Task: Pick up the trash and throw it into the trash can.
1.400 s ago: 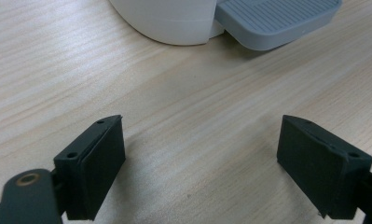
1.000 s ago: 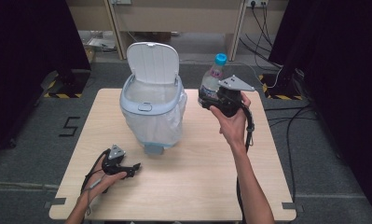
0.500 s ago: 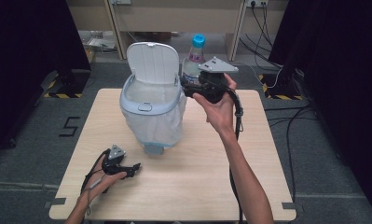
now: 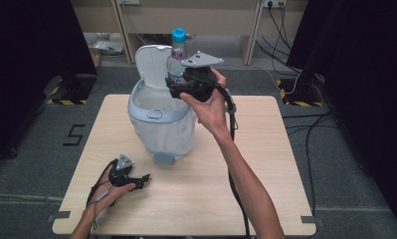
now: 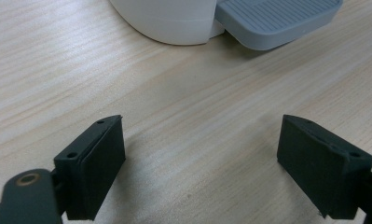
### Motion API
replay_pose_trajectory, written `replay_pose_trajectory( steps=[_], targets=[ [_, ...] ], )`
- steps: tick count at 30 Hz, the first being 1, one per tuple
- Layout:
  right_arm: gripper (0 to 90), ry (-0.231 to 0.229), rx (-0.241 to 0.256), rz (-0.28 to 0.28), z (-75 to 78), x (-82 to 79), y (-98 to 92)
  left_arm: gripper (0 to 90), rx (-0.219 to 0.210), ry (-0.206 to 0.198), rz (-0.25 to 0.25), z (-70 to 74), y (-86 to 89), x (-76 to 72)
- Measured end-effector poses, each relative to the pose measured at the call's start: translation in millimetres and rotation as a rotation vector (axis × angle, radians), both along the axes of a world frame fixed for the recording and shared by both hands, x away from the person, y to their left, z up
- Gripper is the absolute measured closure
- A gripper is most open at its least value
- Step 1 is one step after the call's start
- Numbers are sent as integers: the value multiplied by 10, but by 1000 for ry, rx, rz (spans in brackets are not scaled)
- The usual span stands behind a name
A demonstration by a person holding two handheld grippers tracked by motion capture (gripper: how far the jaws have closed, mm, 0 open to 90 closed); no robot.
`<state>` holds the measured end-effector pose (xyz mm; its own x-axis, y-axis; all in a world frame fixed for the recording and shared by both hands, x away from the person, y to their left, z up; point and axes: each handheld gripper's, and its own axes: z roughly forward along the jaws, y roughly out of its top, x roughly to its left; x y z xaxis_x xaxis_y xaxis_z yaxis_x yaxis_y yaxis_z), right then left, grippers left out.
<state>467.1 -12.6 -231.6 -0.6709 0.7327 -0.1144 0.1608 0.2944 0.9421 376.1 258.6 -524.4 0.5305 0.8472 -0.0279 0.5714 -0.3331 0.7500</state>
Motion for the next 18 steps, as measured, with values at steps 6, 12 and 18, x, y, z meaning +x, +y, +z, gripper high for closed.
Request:
replay_pose_trajectory(
  steps=[6, 12, 18],
  targets=[
    [275, 22, -20, 22, -40, 85, 182, 143, 0, 1, -1, 0, 2, 1],
    [275, 62, -36, 37, -126, 188, 327, 143, 0, -2, 2, -2, 0, 1],
    [275, 93, -55, 51, -232, 277, 423, 143, -3, -4, 4, -4, -1, 1]
  ],
)
